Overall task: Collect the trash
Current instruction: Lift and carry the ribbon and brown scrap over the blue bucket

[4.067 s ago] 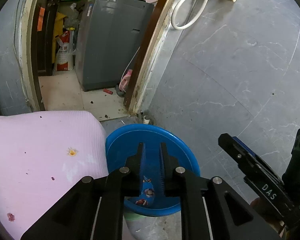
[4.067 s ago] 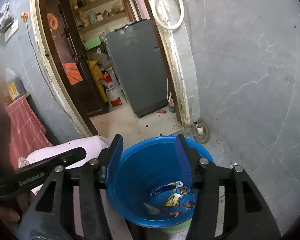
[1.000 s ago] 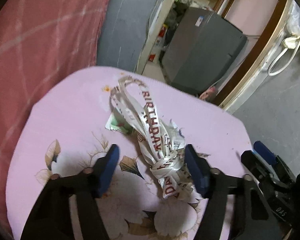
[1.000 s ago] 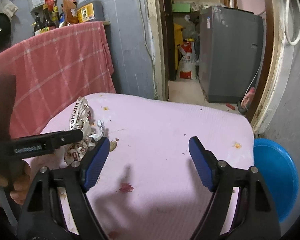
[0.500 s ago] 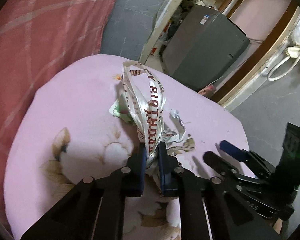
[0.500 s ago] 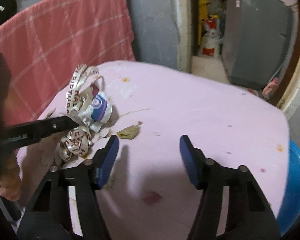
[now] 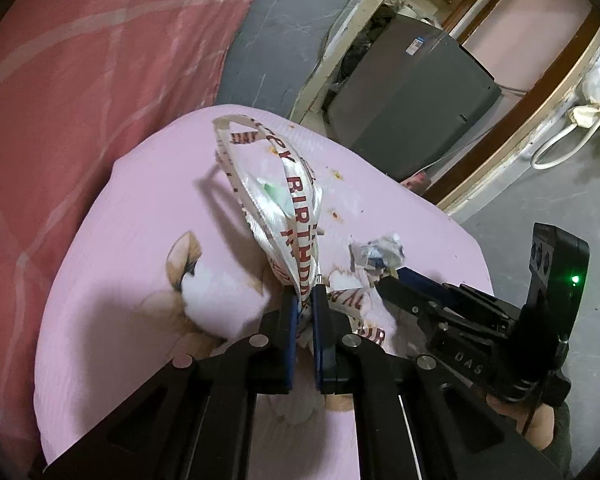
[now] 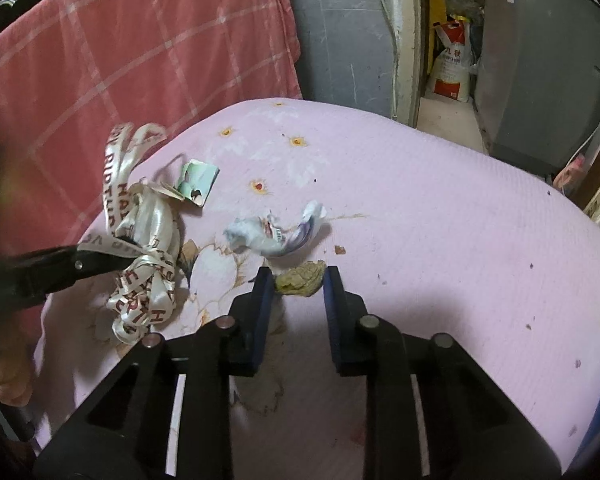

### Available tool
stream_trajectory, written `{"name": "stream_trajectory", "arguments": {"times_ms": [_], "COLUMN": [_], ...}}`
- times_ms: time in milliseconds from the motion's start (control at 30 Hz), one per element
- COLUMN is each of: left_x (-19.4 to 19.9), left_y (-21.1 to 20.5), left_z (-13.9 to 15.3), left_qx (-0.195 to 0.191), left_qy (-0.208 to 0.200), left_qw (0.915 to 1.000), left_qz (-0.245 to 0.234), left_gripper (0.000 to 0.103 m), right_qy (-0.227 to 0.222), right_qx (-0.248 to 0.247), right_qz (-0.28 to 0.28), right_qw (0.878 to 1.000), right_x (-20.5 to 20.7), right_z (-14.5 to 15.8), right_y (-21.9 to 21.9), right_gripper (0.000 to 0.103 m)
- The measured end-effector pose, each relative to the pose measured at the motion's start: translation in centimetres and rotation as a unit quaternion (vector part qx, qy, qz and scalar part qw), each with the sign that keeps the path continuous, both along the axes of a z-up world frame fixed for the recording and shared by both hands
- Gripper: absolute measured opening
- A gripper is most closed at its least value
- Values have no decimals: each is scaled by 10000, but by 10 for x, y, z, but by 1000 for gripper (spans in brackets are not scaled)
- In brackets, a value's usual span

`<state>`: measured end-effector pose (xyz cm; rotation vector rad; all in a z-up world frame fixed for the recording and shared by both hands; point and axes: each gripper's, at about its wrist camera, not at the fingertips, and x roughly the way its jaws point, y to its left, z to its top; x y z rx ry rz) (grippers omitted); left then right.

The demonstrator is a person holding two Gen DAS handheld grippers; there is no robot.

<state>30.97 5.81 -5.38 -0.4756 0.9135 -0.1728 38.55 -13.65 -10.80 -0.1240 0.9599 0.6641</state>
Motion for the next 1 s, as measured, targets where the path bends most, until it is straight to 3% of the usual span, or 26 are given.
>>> {"name": "stream_trajectory", "arguments": {"times_ms": [267,500,700,833,1000], "left_x": [-17,-30,-37,-42,-52], "left_y": [11,-4,-33,-60,-103], "left_z": [-1,12,30,51,88], "left_qx": [-103,16,170,264,457], "left_qy": [-19,-306,-638,-1063,-1868], "left_qw": [9999,9995,9975,9931,9793], "left_qz": [107,5,-235,-424,-634], "left_gripper": [3,2,2,2,2], "right_qy": [-12,-260,-844,-1420,-2121], "right_qx": [155,373,735,1003,1111], "right_qz": [-69,-297,-625,-941,-1323], "right_qw": [9999,9985,9917,9803,9618], "right_x": [-18,-44,-72,-95,-118], "right_z": [1,14,45,75,111], "right_y": [-10,-29,-59,-86,-119], "right_gripper": [25,25,25,25,25]}}
